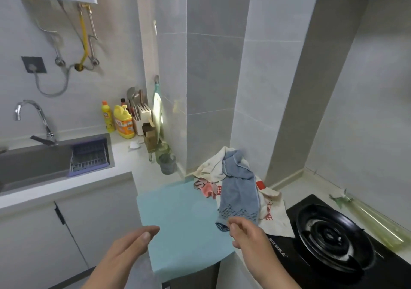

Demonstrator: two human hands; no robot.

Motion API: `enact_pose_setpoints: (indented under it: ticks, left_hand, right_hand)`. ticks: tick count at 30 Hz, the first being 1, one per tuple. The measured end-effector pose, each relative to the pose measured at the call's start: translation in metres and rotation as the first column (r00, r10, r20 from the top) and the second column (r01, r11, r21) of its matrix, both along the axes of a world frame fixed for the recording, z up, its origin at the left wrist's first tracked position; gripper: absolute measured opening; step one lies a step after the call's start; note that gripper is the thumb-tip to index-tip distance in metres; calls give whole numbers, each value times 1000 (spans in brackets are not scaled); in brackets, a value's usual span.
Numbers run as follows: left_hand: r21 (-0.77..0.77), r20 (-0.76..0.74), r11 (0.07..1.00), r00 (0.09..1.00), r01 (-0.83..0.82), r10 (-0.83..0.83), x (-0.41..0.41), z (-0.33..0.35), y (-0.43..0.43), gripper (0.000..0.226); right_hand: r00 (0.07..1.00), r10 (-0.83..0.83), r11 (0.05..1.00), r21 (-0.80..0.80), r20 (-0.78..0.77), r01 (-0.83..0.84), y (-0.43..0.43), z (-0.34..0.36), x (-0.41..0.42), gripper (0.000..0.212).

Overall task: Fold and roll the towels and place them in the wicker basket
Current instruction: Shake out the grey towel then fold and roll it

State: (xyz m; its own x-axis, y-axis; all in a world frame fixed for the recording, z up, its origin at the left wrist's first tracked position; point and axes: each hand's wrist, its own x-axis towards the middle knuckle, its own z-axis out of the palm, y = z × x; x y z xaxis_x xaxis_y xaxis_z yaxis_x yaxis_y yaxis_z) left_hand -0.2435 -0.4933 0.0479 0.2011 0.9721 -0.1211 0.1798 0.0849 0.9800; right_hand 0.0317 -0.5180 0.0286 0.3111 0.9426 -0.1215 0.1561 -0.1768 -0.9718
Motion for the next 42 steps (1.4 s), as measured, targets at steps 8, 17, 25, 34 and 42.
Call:
enact_pose_setpoints:
  ticks: [8,17,25,34,42]
  left_hand:
    - [-64,-6,991,993,120,-121,39,-4,111,83]
    - [49,-251,859,839,509,-482,117,-8,272,21]
    - [140,-427,521,526,842,-735,247,-38,401,24]
    - [144,-774,67,155,987,-614,349,-102,443,29]
    - [170,-970,7,168,985,-173,359,-101,441,26]
  right_hand:
    - [981,-173,981,-71,85,179,100,-21,52,15]
    - [925,-364,903,-203,108,379,159,-53,91,23]
    - [764,-551,697,-319,334,642,205,-105,115,41]
    - [708,-520,583,-408,478,703,228,-146,116,33]
    - [524,-674,550,-119,520,827,232,-134,107,25]
